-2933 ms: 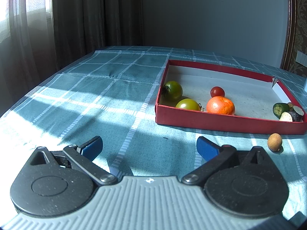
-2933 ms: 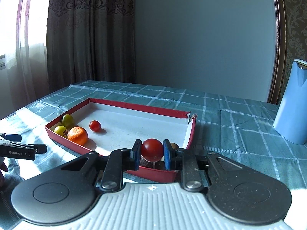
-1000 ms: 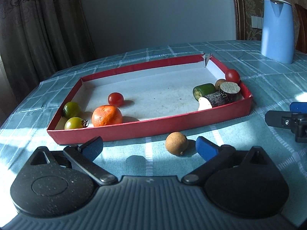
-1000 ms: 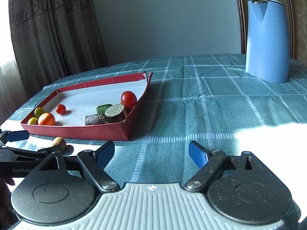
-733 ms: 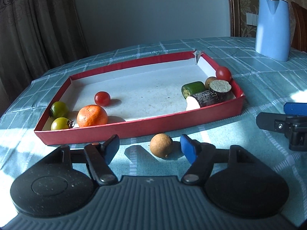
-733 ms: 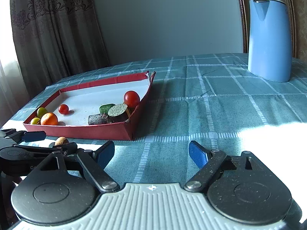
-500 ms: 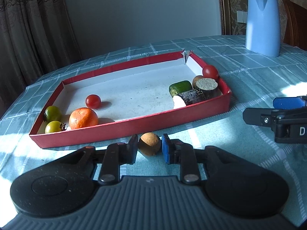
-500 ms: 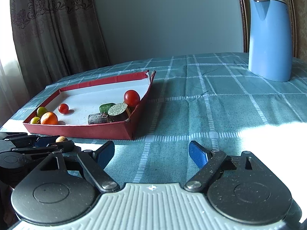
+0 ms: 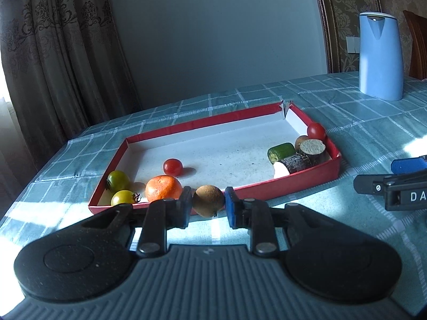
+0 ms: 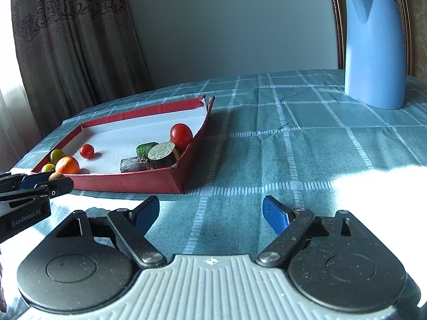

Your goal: Organize fruits

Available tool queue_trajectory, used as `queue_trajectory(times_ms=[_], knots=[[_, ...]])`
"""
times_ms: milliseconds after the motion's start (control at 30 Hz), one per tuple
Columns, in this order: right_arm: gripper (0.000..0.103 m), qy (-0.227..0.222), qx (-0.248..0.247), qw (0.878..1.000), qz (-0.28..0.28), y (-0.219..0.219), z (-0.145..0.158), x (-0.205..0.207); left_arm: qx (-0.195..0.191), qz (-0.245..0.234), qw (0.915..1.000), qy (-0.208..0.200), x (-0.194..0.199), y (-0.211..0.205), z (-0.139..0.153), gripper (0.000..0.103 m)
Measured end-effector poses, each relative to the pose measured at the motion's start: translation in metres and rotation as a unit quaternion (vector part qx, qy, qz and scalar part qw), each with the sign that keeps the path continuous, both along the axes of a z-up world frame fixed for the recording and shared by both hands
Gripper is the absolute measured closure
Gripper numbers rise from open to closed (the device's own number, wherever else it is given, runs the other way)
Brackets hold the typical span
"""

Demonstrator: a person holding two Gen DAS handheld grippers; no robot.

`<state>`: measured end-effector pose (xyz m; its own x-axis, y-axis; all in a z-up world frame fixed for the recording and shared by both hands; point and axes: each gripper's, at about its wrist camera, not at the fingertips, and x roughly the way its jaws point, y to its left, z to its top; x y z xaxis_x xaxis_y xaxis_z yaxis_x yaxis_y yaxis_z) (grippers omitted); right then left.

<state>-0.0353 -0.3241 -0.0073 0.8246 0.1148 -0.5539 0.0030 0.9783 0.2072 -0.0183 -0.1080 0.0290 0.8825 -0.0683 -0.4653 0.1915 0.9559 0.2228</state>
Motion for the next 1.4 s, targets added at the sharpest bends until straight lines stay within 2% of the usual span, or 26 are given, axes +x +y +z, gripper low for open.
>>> queue_trajectory(times_ms=[333, 567, 867, 1033, 1100, 1300, 1400], knots=[[0.018, 0.002, -0.001, 1.000, 0.000, 0.000, 0.000, 0.001, -0.020, 0.075, 0.9969, -0.013, 0.045, 0.054, 0.021, 0.078], [0.018, 0.004, -0.003, 1.000, 0.001, 0.001, -0.001, 0.002, -0.041, 0.114, 0.9926, 0.015, 0.085, 0.086, 0.015, 0.078], [0.018, 0.006, -0.004, 1.000, 0.002, 0.002, -0.001, 0.002, -0.048, 0.114, 0.9916, 0.037, 0.099, 0.094, -0.001, 0.078], [0.018, 0.007, -0.005, 1.000, 0.002, 0.003, -0.001, 0.002, -0.049, 0.116, 0.9916, 0.030, 0.095, 0.095, 0.000, 0.052], [0.018, 0.007, -0.005, 1.000, 0.002, 0.003, -0.001, 0.002, -0.049, 0.114, 0.9920, 0.021, 0.089, 0.094, 0.002, 0.035], [0.018, 0.004, -0.016, 1.000, -0.003, 0.005, -0.001, 0.001, -0.046, 0.100, 0.9939, 0.006, 0.056, 0.088, 0.005, 0.009], [0.018, -0.008, -0.033, 0.999, -0.018, 0.012, 0.002, -0.004, -0.043, 0.090, 0.9950, 0.001, 0.035, 0.085, 0.004, 0.001]])
